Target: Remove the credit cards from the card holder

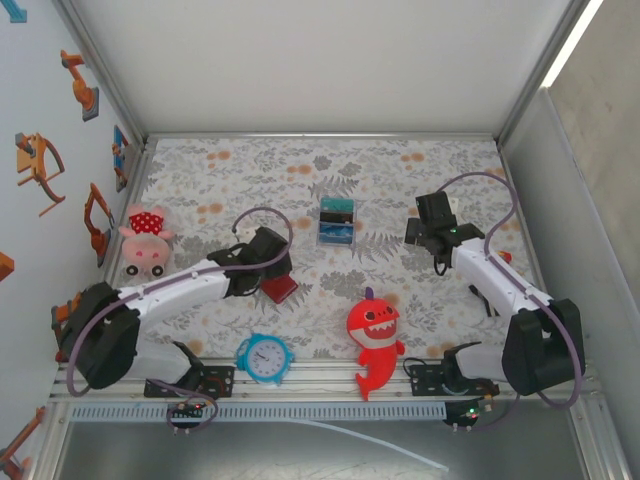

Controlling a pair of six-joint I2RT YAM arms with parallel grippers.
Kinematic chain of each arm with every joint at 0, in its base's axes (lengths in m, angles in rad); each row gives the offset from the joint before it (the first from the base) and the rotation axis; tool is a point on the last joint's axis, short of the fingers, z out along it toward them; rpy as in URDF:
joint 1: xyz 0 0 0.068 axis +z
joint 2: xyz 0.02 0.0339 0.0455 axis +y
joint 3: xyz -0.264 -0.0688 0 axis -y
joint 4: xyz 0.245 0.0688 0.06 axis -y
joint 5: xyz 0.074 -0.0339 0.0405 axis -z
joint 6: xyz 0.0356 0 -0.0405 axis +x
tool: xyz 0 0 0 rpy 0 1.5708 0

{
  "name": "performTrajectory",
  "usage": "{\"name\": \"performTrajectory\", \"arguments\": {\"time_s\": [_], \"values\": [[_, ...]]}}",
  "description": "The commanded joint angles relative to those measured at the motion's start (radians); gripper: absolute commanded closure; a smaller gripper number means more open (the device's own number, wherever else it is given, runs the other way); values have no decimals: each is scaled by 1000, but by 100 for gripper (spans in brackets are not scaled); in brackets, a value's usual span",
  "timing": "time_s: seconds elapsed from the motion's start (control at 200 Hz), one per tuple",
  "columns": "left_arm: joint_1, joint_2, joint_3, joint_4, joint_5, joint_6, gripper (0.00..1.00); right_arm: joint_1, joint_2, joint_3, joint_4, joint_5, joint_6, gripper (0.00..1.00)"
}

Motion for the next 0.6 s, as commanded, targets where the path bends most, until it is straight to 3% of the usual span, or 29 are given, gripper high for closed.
{"name": "performTrajectory", "arguments": {"time_s": [0.0,0.326,0.596], "values": [[-16,53,32,-34,46,-43,3,8,-15,5,-1,-31,33,1],[-39,176,98,-123,60,-69,3,8,-23,-37,32,-63,29,1],[-85,280,198,-328,-2,-65,3,8,-30,-53,56,-69,7,1]]}}
